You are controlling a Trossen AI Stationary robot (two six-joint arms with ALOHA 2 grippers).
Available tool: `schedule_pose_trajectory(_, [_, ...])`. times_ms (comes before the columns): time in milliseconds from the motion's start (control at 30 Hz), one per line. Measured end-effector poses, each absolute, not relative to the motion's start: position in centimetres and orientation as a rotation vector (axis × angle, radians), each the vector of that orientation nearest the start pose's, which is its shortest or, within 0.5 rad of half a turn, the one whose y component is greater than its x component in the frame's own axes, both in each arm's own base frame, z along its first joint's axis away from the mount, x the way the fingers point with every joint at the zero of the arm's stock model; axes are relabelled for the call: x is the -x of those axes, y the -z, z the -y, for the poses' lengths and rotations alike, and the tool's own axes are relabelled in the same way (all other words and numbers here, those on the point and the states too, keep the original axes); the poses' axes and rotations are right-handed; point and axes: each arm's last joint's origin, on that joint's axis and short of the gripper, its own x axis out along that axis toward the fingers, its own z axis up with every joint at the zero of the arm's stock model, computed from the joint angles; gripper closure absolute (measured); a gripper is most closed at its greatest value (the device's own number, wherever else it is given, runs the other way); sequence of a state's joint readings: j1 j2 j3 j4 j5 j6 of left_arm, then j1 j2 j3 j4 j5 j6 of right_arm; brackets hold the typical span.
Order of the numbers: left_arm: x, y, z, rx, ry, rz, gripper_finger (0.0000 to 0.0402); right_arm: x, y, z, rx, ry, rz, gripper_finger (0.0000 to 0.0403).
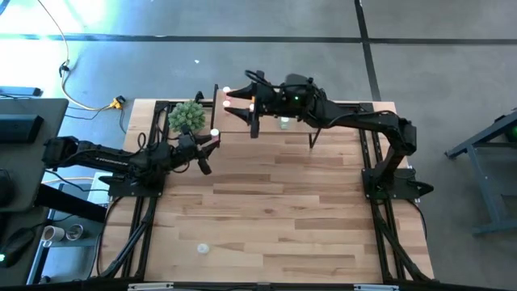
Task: Pick and place medicine bottles onto shelf by color
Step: Put the pink pill bottle on the shelf aligned with the other pink pill bottles
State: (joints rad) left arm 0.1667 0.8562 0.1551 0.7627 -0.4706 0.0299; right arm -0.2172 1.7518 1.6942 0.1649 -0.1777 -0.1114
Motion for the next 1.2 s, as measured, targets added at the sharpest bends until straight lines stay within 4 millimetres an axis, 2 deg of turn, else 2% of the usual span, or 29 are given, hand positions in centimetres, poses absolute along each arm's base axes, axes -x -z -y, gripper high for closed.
schedule_pose_trajectory(200, [-16.1,-19.6,-4.3,-0.021,-0.624,0.052,0.0302,-40.7,-40.8,8.3,0.129,0.035,-0.033,0.0205])
schedule_pose_trajectory(433, [-16.3,-19.7,-4.1,0.01,-0.513,0.067,0.0302,-40.5,-38.9,8.2,0.093,0.018,-0.228,0.0205])
schedule_pose_trajectory(667, [-16.3,-21.0,-3.8,0.058,-0.393,0.213,0.0302,-40.4,-37.8,6.5,0.073,-0.04,-0.347,0.0205])
schedule_pose_trajectory(900, [-16.2,-21.9,-3.5,0.073,-0.327,0.309,0.0302,-41.2,-37.5,4.3,0.084,-0.088,-0.326,0.0205])
schedule_pose_trajectory(1200, [-16.2,-22.5,-2.4,0.024,-0.254,0.358,0.0302,-42.7,-37.1,2.2,0.086,-0.054,-0.255,0.0205])
